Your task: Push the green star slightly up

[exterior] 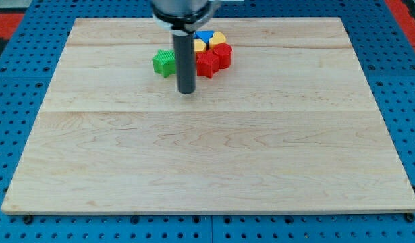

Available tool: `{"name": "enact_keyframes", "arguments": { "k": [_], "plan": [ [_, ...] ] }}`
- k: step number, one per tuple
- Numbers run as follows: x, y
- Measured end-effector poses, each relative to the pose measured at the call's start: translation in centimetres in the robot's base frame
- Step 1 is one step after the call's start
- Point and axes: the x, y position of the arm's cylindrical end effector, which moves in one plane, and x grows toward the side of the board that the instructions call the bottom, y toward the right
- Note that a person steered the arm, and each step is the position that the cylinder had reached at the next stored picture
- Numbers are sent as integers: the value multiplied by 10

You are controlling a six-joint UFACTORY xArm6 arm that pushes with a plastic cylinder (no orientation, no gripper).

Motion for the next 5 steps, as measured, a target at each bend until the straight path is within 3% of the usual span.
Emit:
{"name": "enact_keyframes", "arguments": {
  "k": [2, 5],
  "plan": [
    [-21, -44],
    [-28, 0]
  ]
}}
